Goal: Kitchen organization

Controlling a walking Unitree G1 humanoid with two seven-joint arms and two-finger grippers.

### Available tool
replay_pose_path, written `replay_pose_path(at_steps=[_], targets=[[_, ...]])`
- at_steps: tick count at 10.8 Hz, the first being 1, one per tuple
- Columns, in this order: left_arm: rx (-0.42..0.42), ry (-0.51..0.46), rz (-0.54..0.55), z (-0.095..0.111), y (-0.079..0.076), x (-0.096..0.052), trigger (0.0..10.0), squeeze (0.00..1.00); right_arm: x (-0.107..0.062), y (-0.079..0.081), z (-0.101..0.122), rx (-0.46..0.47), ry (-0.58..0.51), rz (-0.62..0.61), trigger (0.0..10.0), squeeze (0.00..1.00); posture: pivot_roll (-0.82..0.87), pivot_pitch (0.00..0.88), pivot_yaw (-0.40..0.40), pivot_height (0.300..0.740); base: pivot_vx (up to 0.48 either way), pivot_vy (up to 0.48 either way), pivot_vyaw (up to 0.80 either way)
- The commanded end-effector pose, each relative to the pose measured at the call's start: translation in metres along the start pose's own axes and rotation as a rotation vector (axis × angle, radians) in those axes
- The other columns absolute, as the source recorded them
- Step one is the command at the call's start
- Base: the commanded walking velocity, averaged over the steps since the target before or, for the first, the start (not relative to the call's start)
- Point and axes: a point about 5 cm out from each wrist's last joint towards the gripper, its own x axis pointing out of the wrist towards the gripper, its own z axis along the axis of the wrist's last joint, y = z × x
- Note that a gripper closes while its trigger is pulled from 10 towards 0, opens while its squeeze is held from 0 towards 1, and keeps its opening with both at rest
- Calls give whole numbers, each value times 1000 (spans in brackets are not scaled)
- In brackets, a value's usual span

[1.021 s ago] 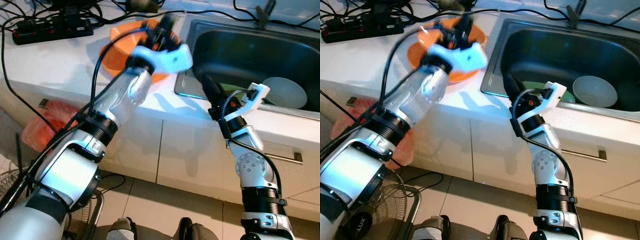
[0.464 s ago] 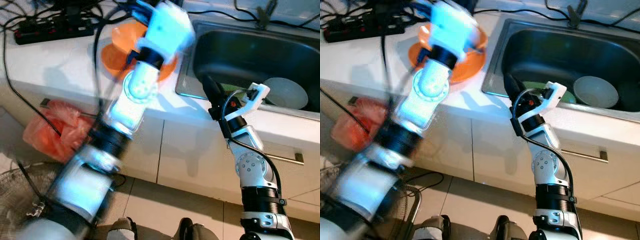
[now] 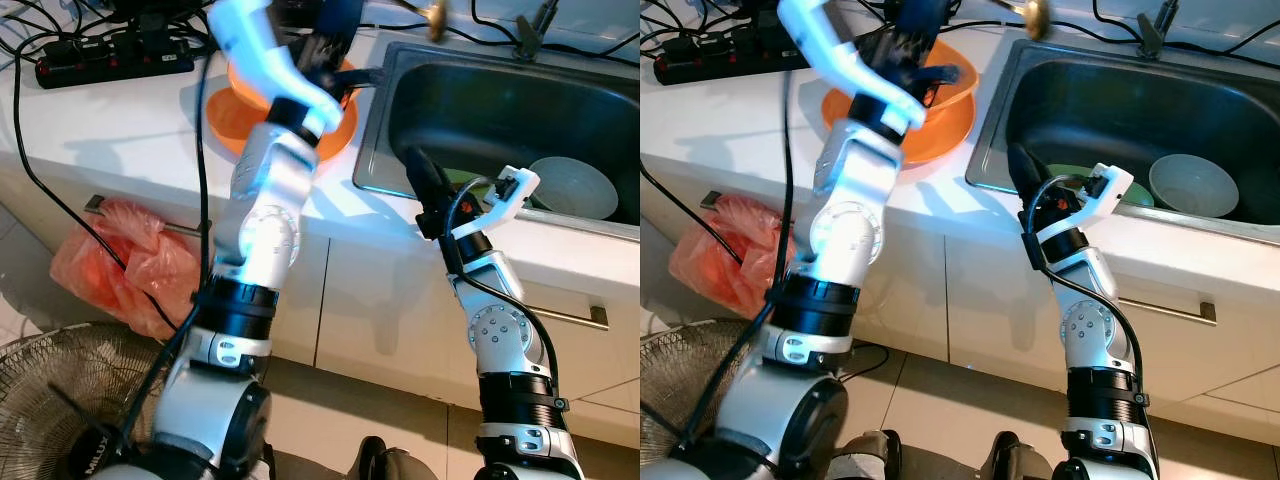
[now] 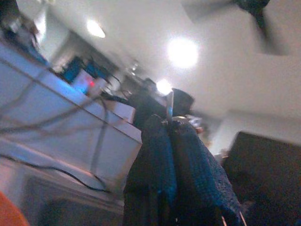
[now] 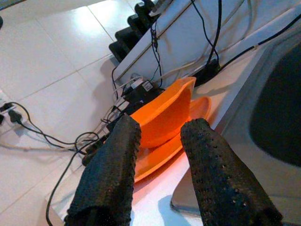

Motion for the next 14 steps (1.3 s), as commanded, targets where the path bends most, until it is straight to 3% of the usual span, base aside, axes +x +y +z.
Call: replay_pose_path(at_steps=[1,3,5,6,11,12,13,14], targets=[[-123,-12,-38,2,-3,-3,10000,0,3,2,5,14,-31,4,10000,0,149,129,-10,740,0,0,0],[-445,-36,56,-5,21,-23,10000,0,5,6,4,43,-43,12,10000,0,148,133,-12,740,0,0,0],[-522,-4,110,-17,31,-34,10000,0,7,9,4,58,-50,19,10000,0,142,136,-14,740,0,0,0],[-550,20,121,-25,33,-39,10000,0,7,10,4,74,-60,15,10000,1000,142,136,-14,740,0,0,0],[-615,90,139,-45,27,-55,10000,0,10,12,6,149,-100,6,10000,1000,136,137,-8,740,0,0,0],[-611,114,136,-48,26,-56,10000,0,11,13,6,157,-106,6,10000,949,133,134,-4,740,0,0,0],[-610,136,140,-52,25,-56,10000,0,11,15,6,164,-109,10,10000,0,133,131,-3,740,0,0,0],[-610,146,139,-54,25,-57,10000,0,11,15,5,170,-108,10,10000,0,132,129,-2,740,0,0,0]])
